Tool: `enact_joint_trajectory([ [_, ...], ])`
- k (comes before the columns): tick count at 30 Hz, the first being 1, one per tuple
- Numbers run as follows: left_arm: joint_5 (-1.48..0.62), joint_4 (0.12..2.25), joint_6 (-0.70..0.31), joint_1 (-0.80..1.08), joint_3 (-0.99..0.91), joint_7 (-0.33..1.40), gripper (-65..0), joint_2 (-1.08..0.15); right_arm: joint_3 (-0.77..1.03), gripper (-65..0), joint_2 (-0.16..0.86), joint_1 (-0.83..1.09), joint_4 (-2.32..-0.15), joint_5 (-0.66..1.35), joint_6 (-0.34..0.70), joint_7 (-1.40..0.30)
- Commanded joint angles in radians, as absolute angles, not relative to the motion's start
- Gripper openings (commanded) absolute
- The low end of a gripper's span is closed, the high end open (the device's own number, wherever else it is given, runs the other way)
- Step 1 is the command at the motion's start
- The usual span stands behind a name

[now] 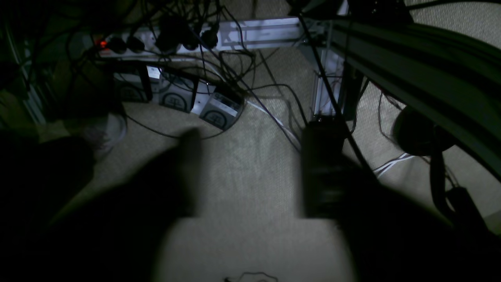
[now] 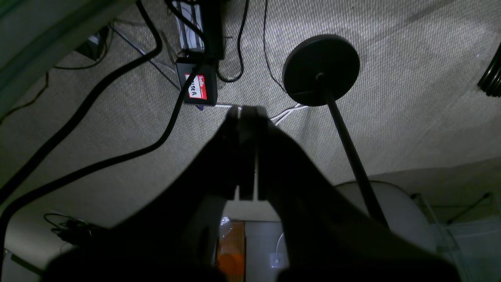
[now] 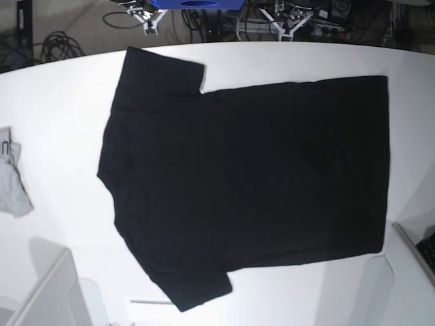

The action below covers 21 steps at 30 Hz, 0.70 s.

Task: Fold the T-shirt properly

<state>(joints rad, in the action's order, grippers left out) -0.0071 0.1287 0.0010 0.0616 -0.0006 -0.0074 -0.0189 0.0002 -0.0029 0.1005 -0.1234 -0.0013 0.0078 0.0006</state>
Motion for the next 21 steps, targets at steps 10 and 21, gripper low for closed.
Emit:
enact_joint_trajectory([
  [10, -0.007, 0.131, 0.007, 0.082, -0.002, -0.008, -65.0, -0.019, -0.002, -65.0, 0.001, 0.105, -0.125, -0.002, -0.001, 0.001],
  [21, -0.001, 0.311, 0.005, 0.183, 0.012, -0.008, -65.0, -0.019, -0.002, -65.0, 0.002, 0.104, -0.125, -0.004, -0.001, 0.001],
])
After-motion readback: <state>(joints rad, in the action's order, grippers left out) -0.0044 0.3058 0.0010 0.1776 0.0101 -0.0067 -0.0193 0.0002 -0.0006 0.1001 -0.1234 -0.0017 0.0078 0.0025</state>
